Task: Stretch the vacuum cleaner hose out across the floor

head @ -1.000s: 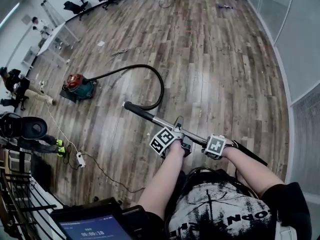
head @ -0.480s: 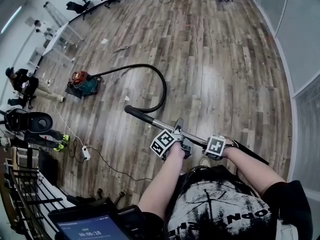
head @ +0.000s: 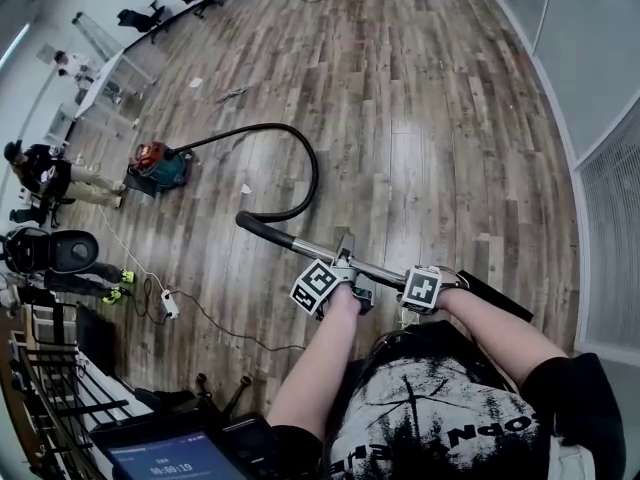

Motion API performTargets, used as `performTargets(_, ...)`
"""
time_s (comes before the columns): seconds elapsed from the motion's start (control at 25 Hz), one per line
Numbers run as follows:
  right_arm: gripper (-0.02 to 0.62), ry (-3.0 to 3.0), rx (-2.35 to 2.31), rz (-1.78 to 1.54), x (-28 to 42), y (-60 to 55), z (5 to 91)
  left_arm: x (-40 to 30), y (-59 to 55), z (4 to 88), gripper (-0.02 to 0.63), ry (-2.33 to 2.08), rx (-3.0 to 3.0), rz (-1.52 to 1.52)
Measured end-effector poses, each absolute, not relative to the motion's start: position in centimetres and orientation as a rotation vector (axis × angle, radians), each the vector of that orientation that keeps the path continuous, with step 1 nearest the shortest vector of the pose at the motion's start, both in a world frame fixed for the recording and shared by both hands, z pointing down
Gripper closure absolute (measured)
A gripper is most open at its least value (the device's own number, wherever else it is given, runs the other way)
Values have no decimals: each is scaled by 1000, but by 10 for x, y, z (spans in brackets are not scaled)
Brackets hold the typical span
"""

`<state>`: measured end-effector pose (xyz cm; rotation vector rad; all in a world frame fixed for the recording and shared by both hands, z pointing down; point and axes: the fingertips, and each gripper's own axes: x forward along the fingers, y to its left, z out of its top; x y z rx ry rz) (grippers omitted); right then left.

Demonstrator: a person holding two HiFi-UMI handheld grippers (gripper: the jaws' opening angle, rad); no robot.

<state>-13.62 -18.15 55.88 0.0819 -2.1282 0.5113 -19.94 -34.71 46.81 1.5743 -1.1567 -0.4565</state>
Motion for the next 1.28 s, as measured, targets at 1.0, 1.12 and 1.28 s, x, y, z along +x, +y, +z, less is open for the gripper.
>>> performTargets(1.0,529,-2036,201,522,-82,-9,566,-142,-179,477,558,-1020,1576,-491)
performTargets(1.12,529,-2044,185,512,-59,0,567,-122,-169,475,558,-1042,1580,-498)
performTargets(1.28,529,-2062,153,511,-26,24,567,-89,-145,476,558,-1066,1574,-506)
